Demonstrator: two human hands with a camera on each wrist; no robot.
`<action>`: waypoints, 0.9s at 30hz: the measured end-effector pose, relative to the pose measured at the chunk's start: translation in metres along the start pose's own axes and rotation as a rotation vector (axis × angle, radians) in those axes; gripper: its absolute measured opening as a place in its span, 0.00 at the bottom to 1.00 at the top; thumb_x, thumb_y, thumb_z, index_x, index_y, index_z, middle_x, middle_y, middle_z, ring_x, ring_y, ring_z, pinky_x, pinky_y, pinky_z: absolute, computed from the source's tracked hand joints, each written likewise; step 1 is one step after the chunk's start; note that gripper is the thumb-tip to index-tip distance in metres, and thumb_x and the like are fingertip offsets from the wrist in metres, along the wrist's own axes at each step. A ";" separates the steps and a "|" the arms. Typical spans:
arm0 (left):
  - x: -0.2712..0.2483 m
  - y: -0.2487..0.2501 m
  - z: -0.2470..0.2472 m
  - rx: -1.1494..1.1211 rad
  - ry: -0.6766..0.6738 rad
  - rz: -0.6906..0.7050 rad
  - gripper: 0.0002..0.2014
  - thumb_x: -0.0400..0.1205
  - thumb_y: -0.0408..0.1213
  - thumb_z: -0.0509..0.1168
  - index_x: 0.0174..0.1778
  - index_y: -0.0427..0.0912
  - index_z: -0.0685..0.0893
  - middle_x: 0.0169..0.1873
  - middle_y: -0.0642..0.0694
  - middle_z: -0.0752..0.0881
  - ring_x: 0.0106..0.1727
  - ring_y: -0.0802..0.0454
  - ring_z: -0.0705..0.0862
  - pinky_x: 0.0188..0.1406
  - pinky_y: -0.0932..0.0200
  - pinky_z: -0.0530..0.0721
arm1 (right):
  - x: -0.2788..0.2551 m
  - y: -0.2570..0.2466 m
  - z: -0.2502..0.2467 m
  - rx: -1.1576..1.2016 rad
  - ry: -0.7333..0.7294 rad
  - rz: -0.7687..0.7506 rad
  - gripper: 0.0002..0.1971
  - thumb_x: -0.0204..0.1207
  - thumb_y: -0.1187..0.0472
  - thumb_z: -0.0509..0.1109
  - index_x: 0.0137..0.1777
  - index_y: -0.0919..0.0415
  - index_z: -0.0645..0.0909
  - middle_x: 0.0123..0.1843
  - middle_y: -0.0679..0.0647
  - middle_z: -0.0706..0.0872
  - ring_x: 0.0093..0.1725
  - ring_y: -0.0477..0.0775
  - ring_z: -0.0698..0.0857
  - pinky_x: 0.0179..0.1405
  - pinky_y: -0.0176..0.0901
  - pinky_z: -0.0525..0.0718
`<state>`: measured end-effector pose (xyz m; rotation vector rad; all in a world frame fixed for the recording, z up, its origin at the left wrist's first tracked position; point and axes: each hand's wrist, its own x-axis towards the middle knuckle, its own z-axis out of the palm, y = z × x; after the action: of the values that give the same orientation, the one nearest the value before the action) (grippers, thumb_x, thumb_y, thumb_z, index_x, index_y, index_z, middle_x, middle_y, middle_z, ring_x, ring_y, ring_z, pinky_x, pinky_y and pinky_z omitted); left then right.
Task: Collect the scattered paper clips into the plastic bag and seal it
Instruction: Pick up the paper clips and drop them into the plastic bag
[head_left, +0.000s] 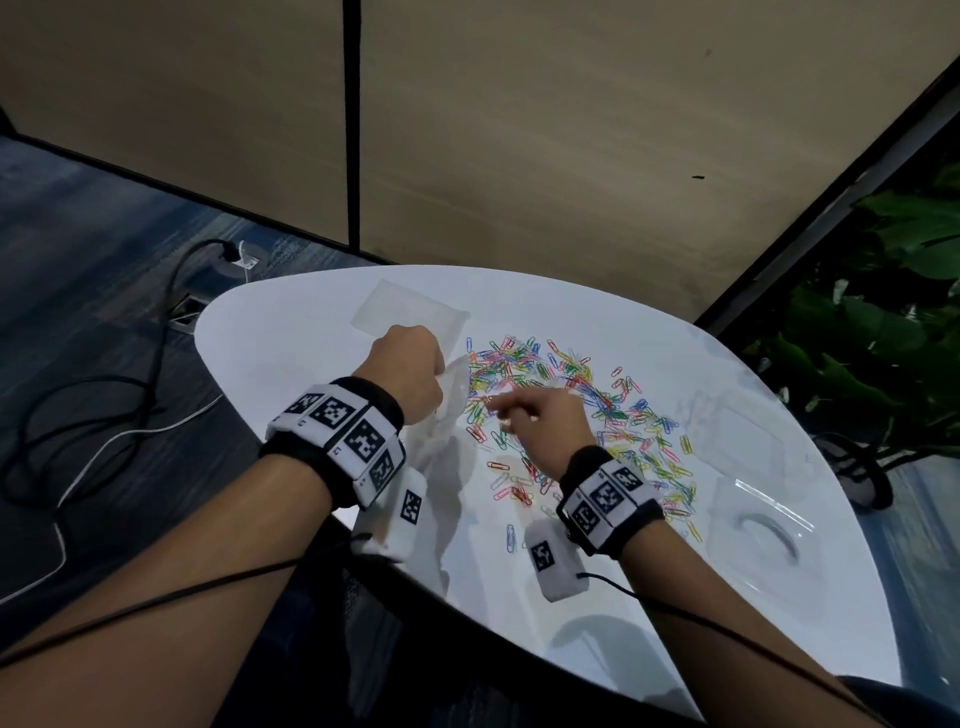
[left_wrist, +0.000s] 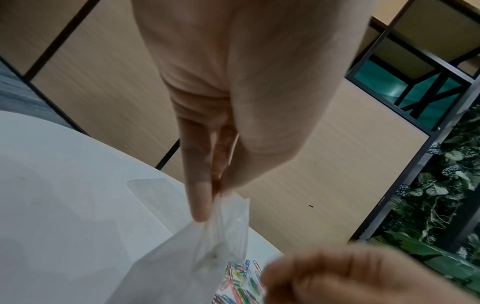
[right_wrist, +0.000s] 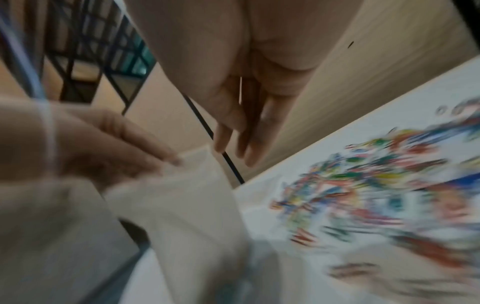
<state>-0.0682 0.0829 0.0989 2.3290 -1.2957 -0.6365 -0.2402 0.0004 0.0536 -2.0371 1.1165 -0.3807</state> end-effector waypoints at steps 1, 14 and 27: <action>-0.001 0.000 0.000 -0.006 -0.004 -0.001 0.17 0.77 0.25 0.63 0.58 0.39 0.92 0.56 0.38 0.89 0.57 0.38 0.87 0.57 0.52 0.88 | -0.005 0.012 0.003 -0.174 -0.085 -0.010 0.14 0.82 0.65 0.63 0.61 0.54 0.87 0.62 0.53 0.89 0.58 0.58 0.89 0.61 0.51 0.87; -0.005 0.014 0.002 -0.026 -0.024 0.010 0.18 0.78 0.25 0.64 0.61 0.39 0.90 0.60 0.39 0.89 0.61 0.39 0.87 0.62 0.53 0.86 | -0.052 0.134 0.011 -1.039 -0.378 -0.185 0.28 0.88 0.48 0.49 0.85 0.49 0.49 0.88 0.54 0.49 0.84 0.72 0.55 0.76 0.75 0.65; -0.005 0.019 0.006 -0.005 -0.055 0.027 0.19 0.77 0.24 0.64 0.61 0.40 0.90 0.59 0.41 0.89 0.60 0.41 0.87 0.61 0.54 0.86 | -0.024 0.123 -0.015 -0.386 0.041 0.207 0.05 0.74 0.66 0.74 0.40 0.61 0.91 0.40 0.50 0.90 0.39 0.51 0.87 0.47 0.40 0.88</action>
<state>-0.0874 0.0773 0.1050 2.3015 -1.3456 -0.6995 -0.3345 -0.0271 -0.0253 -2.2183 1.5032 -0.1065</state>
